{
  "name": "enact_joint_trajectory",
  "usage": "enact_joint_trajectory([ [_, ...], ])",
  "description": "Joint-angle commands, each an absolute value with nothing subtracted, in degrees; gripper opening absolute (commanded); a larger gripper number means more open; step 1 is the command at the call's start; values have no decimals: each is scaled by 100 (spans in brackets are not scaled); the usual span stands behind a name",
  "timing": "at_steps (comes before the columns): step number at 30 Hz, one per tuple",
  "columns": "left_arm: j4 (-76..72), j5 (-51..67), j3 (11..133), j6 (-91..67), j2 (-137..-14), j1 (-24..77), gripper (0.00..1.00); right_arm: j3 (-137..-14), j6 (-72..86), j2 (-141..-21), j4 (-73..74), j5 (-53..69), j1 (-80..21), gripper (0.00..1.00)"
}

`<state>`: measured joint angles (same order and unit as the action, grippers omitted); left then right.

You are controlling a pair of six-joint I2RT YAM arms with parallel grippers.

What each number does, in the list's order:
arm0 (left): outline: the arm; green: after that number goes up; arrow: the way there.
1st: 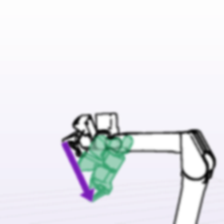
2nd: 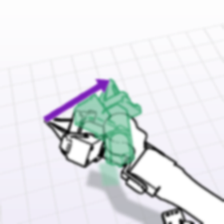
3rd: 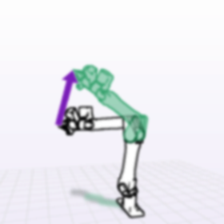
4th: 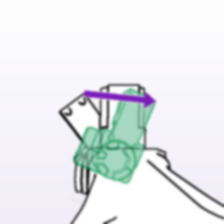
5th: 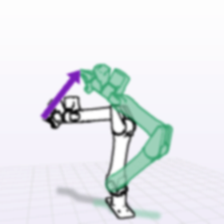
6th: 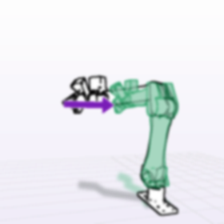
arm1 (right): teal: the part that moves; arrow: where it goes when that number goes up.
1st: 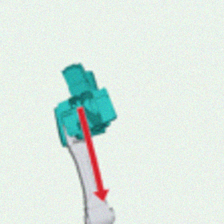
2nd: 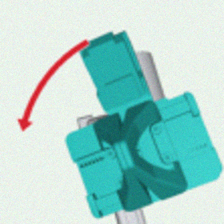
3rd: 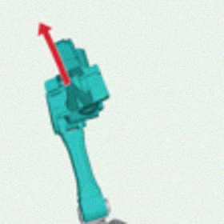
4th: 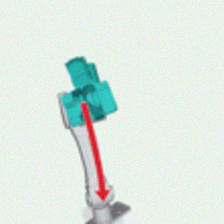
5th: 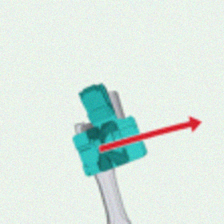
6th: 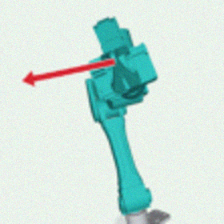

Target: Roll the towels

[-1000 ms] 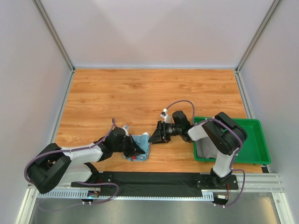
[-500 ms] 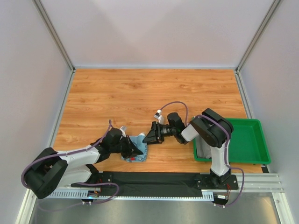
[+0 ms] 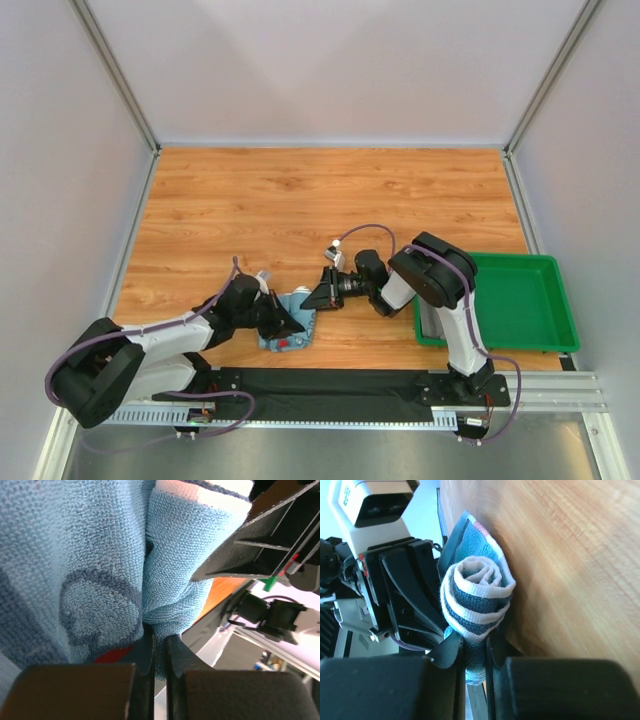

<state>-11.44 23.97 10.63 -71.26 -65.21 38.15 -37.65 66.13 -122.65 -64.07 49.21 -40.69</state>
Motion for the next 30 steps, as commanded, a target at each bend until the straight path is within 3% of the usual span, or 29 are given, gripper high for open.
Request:
enact_joint_trajectory([
  [1,427,2215,1404,-6269,-6592,3806,0,-3648,6671,-12227,-6778,4545,-4140,8],
  [6,2272,1601,2774,-4986,-6662,3928,19,-3454,6110,-11323,-5217,3676,-3850,0],
  [10,3101,1056,3707,-4413,-6968,4192,31,-3612,5038,-10005,-2099,2279,-3850,0],
  [13,3883,319,4515,-4071,-7337,4578,35,-3857,4703,-9396,-884,1504,-3841,0],
  [20,5185,-1623,5765,-4060,-8015,5684,42,-4314,4570,-9281,359,985,-3946,1],
  [26,4766,-2591,6292,-3912,-8173,6660,45,-4667,4579,-9352,931,940,-4139,0],
  [30,4132,-2593,6416,-3587,-8419,6952,46,-4869,4597,-9334,1195,958,-4175,0],
])
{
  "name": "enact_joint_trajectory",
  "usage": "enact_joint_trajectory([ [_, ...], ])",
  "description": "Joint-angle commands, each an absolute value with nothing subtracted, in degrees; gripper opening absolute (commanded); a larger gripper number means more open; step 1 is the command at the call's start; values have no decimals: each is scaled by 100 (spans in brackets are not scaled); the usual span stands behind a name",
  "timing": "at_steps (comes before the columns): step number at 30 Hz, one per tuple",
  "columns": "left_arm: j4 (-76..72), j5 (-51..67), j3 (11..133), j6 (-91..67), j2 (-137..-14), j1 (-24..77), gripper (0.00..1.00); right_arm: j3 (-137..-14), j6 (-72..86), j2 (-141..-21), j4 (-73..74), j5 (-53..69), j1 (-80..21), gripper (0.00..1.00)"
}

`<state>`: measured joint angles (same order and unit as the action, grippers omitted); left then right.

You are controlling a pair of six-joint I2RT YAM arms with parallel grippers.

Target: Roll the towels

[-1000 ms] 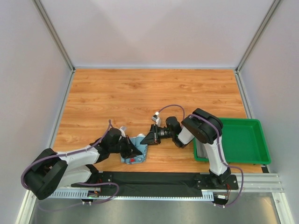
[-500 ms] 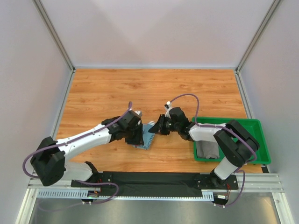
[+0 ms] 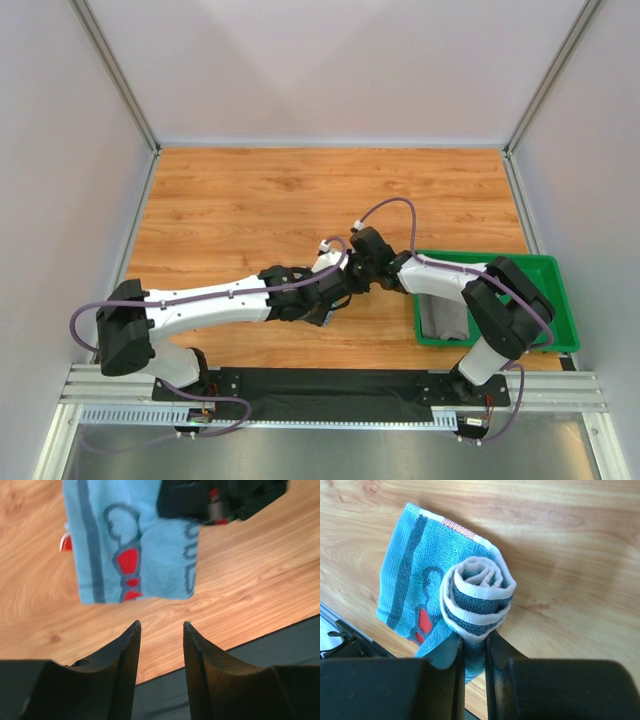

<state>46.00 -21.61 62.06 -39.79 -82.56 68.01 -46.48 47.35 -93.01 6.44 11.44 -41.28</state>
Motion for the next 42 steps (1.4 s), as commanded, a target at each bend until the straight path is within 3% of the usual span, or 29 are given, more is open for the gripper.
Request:
enact_joint_trajectory([
  [1,4009,-2567,6433,-3508,-8533,6987,46,-4887,4597,-9334,1221,958,-4175,0],
  [10,3050,-2110,6258,-3305,-9122,7066,51,-5010,4562,-9273,1362,1081,-4184,0],
  [27,2918,-1978,5722,-3814,-9922,7066,62,-5203,4483,-9264,1512,1380,-4113,1],
  [39,2988,-2188,5212,-4298,-10239,7075,44,-5291,4298,-9132,1713,2241,-3393,13],
  [42,3146,-2250,5343,-4307,-10493,7075,33,-5291,4219,-9167,1766,2417,-3217,18],
])
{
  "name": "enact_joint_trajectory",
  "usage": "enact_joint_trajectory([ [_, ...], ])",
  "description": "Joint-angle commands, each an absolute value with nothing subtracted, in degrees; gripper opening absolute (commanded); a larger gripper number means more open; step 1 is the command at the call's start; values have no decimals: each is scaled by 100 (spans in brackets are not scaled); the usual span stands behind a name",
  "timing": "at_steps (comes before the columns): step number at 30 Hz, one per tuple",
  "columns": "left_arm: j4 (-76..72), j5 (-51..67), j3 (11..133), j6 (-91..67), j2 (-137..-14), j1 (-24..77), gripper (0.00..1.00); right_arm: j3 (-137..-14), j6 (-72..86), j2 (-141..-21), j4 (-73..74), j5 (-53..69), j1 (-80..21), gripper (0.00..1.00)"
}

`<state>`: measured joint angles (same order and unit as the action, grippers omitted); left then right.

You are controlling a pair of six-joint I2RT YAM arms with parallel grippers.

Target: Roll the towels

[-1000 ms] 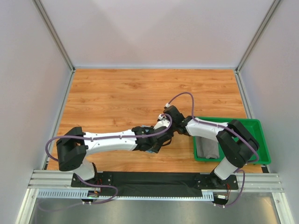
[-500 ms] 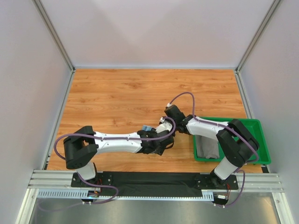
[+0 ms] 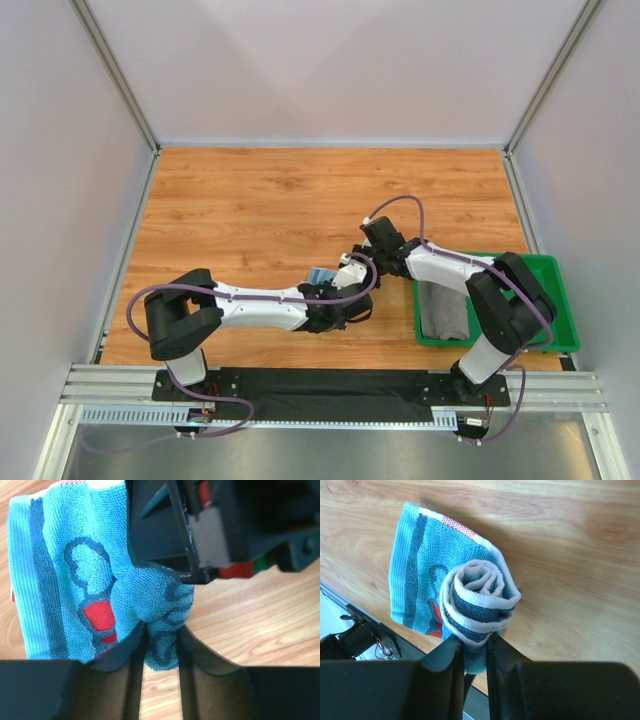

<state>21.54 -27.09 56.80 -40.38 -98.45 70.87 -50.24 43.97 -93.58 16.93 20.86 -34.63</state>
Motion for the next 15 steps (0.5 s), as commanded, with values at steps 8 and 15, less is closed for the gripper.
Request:
enact_joint_trajectory([
  [8,3208,-1846,5669,-4000,-10513,7049,0,-5159,3876,-9220,1916,2707,-2523,43],
  [15,2384,-583,5143,-3911,-9414,6532,0,-5133,3507,-9018,2197,2716,-1785,54],
])
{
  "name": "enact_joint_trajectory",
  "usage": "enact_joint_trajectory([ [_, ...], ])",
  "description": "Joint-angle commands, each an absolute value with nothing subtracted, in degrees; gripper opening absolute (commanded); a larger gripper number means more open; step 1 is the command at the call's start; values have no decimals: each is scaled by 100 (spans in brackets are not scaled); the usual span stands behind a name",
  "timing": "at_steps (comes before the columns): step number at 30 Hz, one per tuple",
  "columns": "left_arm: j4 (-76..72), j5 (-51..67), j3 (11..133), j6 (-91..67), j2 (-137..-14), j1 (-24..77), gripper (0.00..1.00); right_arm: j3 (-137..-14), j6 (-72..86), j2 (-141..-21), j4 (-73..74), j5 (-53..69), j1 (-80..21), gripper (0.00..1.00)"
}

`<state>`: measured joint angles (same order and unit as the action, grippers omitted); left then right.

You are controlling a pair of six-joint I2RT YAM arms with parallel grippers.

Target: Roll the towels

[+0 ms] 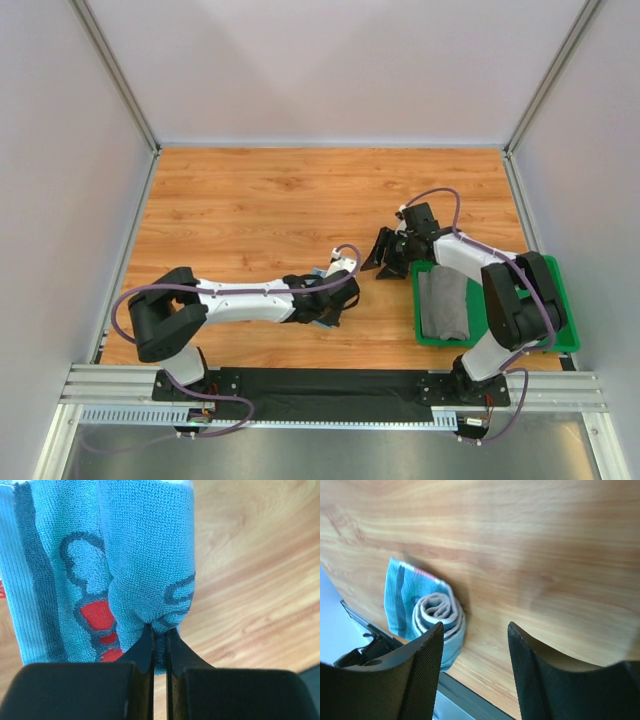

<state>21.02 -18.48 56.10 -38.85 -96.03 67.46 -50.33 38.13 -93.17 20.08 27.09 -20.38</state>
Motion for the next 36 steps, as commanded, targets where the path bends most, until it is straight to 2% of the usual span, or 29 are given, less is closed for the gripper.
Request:
enact_joint_trajectory([
  [1,2312,-502,5089,-3929,-9300,6478,0,-5124,3481,-8974,2223,2707,-1749,56],
  [5,2145,-378,4922,-3991,-8808,6276,0,-5054,3340,-8676,2268,2654,-1617,59],
  [9,2565,-799,4895,-4016,-8508,6206,0,-4931,3313,-8491,2198,2602,-1600,59],
  [13,2226,138,4362,-4270,-7922,5714,0,-4799,3375,-8411,2040,2698,-1600,58],
  [15,1321,900,3644,-4727,-7595,5310,0,-4755,3384,-8411,1960,2864,-1591,58],
  [18,440,1274,2903,-5175,-6962,4966,0,-4685,3436,-8350,1785,3154,-1591,58],
  [21,448,1440,2664,-5343,-6566,4747,0,-4510,3550,-8306,1346,3715,-1591,59],
  [27,-130,1916,1847,-6142,-6012,4193,0,-4061,4262,-8630,-472,5191,-1678,65],
  [36,-26,1890,1002,-7031,-5783,3701,0,-4060,4148,-9367,-1116,5134,-2608,68],
])
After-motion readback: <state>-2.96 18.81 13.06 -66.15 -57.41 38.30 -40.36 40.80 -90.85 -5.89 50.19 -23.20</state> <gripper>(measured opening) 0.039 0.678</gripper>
